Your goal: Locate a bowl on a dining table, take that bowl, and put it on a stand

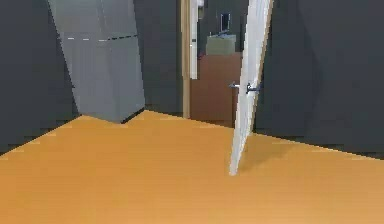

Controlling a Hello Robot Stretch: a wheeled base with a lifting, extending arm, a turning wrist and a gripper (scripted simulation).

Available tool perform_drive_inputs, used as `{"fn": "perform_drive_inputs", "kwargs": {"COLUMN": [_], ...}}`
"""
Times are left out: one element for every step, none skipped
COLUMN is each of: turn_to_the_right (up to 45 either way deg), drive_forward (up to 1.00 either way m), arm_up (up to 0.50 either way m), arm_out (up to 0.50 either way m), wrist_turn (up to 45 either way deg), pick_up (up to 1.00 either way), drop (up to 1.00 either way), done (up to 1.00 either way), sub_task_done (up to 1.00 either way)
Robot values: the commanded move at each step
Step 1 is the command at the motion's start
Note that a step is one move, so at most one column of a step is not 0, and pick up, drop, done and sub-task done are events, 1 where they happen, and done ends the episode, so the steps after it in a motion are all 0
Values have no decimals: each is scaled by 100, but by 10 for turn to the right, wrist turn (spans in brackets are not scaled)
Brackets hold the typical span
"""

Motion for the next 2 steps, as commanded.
{"fn": "perform_drive_inputs", "kwargs": {"turn_to_the_right": [0,-30], "drive_forward": [100,0], "arm_up": [0,0], "arm_out": [0,0], "wrist_turn": [0,0], "pick_up": [0,0], "drop": [0,0], "done": [0,0], "sub_task_done": [0,0]}}
